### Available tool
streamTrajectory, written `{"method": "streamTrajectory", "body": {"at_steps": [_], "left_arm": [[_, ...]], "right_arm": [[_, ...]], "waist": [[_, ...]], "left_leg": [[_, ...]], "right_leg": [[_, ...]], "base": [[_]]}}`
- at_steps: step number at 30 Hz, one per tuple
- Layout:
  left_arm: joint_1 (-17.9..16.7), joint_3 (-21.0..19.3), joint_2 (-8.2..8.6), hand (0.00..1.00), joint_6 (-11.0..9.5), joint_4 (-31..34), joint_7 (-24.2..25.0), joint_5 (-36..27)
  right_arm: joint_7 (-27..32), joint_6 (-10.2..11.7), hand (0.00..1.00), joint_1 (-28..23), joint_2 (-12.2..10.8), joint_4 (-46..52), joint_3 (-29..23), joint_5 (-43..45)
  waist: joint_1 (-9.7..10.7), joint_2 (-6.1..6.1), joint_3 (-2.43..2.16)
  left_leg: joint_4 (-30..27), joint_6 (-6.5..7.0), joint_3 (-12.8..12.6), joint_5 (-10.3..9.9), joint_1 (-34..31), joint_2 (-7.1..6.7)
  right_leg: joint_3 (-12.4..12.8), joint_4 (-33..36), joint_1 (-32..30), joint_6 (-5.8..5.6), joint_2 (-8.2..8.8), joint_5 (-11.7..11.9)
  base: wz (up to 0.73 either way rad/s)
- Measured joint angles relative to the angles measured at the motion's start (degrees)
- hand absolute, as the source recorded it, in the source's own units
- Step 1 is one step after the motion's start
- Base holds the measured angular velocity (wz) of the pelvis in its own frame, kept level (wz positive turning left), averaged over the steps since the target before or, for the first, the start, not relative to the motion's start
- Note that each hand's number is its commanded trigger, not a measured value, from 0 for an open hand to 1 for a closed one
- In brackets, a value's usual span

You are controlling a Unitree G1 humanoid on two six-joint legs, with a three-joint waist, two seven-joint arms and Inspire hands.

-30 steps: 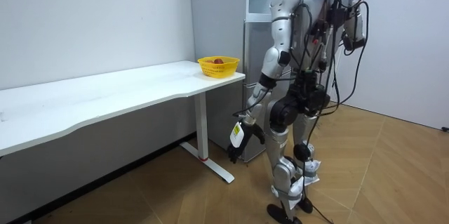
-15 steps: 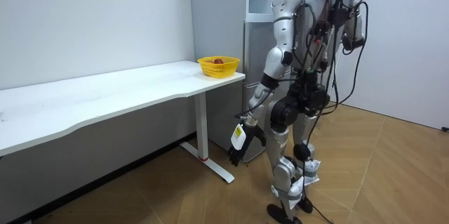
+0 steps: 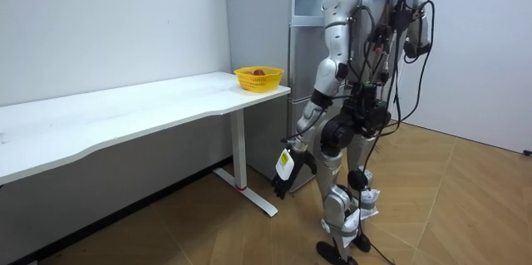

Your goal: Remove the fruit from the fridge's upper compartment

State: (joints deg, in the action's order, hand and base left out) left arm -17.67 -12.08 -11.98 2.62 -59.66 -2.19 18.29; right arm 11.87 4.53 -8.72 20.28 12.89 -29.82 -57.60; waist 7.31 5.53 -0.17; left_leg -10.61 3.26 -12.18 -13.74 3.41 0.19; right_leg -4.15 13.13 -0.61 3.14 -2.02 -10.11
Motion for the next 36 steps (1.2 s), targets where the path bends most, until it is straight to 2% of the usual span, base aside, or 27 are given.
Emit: {"method": "streamTrajectory", "body": {"at_steps": [4, 9, 14, 16, 18, 22, 27, 36], "left_arm": [[0.2, 0.0, 0.0, 0.0, 0.0, 0.0, -0.3, 0.0], [0.4, 0.6, 0.0, 0.0, 0.0, -0.1, -1.4, -0.2], [0.7, 1.3, 0.12, 0.0, 0.0, -0.2, -2.3, -0.1], [0.7, 1.2, 0.11, 0.0, 0.0, -0.3, -2.4, -0.1], [0.6, 1.3, 0.11, 0.0, 0.0, -0.9, -2.4, -0.1], [0.4, 1.6, 0.35, 0.0, 0.5, -1.1, -2.4, 0.0], [-0.1, 2.2, 0.42, 0.0, 1.0, -1.1, -2.5, -0.1], [-1.0, 2.1, 0.56, 0.0, 0.7, -2.4, -3.5, -0.2]], "right_arm": [[-0.6, -0.9, 0.0, 1.3, 0.0, 0.4, 1.7, 2.1], [-1.0, -0.9, 0.0, 1.8, 0.0, 1.1, 3.9, 6.8], [-1.1, -0.9, 0.0, 3.9, 0.0, 1.1, 4.6, 8.3], [-1.1, -0.9, 0.0, 5.0, 0.0, 1.2, 5.0, 8.7], [-1.0, -0.9, 0.0, 6.2, 0.0, 1.2, 6.2, 8.7], [-1.6, -0.9, 0.0, 7.8, 0.0, 1.2, 8.6, 8.5], [-1.5, -0.9, 0.0, 7.8, 0.0, 1.0, 8.6, 7.9], [-1.0, -0.9, 0.0, 7.8, 0.0, 0.2, 8.5, 8.1]], "waist": [[-0.1, -0.2, 0.12], [-0.6, -0.43, 0.07], [-2.1, -0.91, -0.14], [-3.0, -1.08, -0.08], [-3.0, -1.15, -0.02], [-3.7, -0.89, 0.22], [-4.3, -0.37, 0.4], [-4.4, 0.12, 0.17]], "left_leg": [[0.0, 0.0, 0.2, 0.0, -0.2, 0.01], [-0.2, -0.01, 0.7, 0.0, -0.1, 0.0], [-0.1, -0.02, 1.5, 0.0, 0.4, -0.03], [-0.1, -0.03, 1.6, 0.0, 0.4, -0.01], [-0.2, -0.04, 2.1, 0.0, 0.5, -0.03], [-0.3, -0.19, 3.4, 0.1, 1.1, -0.14], [-0.7, -0.25, 4.1, 0.2, 1.0, -0.33], [-1.0, -0.23, 4.6, 0.2, 1.1, -0.43]], "right_leg": [[-0.5, 0.1, -0.2, 0.01, 0.02, 0.0], [-1.2, 0.1, 0.1, 0.04, 0.13, 0.0], [-2.4, -0.5, 1.1, 0.1, 0.27, 0.1], [-2.5, -0.5, 1.2, 0.14, 0.29, 0.1], [-2.9, -0.5, 1.6, 0.15, 0.37, 0.1], [-3.9, -0.7, 2.7, 0.15, 0.53, 0.1], [-4.5, -1.6, 3.5, 0.21, 0.65, 0.0], [-5.6, -1.6, 3.8, 0.2, 0.86, 0.0]], "base": [[0.02], [0.05], [0.09], [0.0], [0.12], [0.16], [0.07], [0.03]]}}
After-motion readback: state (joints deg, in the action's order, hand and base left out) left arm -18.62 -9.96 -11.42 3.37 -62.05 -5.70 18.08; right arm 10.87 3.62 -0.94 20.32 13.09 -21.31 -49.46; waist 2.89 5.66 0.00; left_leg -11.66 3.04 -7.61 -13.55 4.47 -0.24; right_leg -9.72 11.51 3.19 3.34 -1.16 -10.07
